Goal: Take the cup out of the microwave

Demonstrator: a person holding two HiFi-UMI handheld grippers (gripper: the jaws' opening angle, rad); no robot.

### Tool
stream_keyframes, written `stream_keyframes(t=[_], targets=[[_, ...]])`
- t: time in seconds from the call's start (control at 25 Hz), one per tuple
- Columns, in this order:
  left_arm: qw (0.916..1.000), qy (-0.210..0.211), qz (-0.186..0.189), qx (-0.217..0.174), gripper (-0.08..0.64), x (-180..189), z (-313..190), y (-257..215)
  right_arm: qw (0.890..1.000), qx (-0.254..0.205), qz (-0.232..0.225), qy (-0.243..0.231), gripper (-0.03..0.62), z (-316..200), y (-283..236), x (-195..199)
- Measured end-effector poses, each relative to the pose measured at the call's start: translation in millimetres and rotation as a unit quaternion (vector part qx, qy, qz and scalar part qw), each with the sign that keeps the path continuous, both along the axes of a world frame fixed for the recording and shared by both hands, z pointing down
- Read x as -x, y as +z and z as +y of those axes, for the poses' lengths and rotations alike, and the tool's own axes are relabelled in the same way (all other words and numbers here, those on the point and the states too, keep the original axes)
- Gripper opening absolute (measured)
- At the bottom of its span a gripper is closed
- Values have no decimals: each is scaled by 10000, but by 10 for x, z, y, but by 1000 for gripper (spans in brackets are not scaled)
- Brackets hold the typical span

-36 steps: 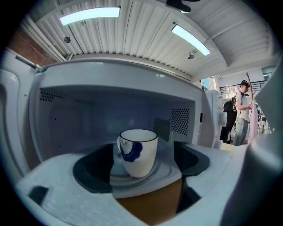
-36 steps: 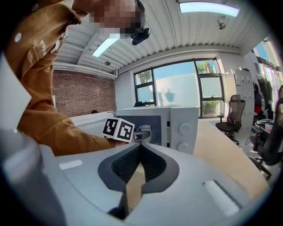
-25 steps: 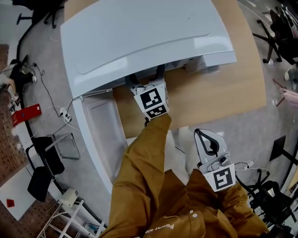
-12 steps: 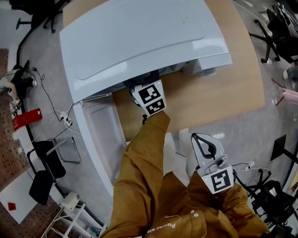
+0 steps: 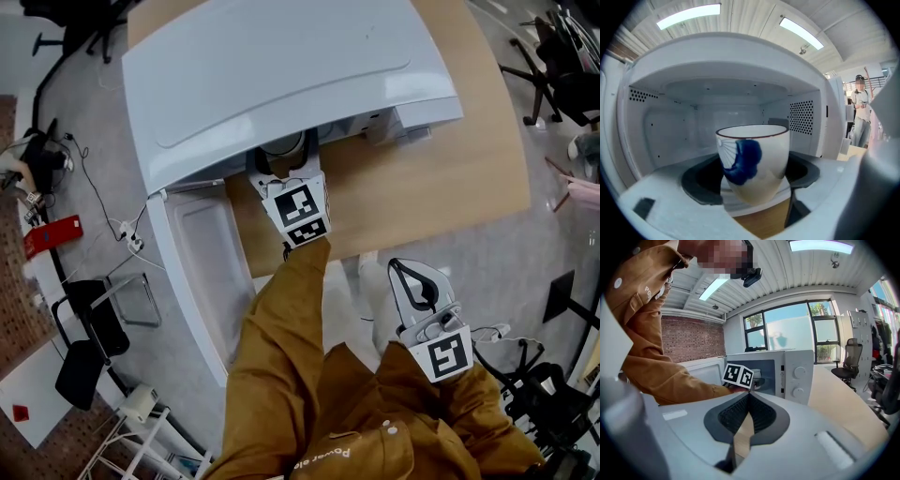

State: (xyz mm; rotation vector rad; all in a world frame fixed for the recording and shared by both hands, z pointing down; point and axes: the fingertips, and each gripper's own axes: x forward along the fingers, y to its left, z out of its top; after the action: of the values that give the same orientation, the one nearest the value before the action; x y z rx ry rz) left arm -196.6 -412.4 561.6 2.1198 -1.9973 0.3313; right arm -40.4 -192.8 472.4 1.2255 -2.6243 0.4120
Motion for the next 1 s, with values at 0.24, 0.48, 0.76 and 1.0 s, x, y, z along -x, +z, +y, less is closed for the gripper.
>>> stream_keyframes(t=[0.24,0.48,0.76,1.0], targets=[[9996,104,22,-244,380,-47,256,-269,9999,-108,-8,-99,8,43,-71,52],[9993,159,102,-330,380,-103,584,-523,9996,-262,2,-96,8,-25,-243,83],[9990,274,137,-336,380,-162,1021,-868,9985,-537,-38,-116,8,-197,-511,64],[9981,435,194,-391,380,-212,1402,-1259,9947,-989,75,-281,8,-405,-828,180]])
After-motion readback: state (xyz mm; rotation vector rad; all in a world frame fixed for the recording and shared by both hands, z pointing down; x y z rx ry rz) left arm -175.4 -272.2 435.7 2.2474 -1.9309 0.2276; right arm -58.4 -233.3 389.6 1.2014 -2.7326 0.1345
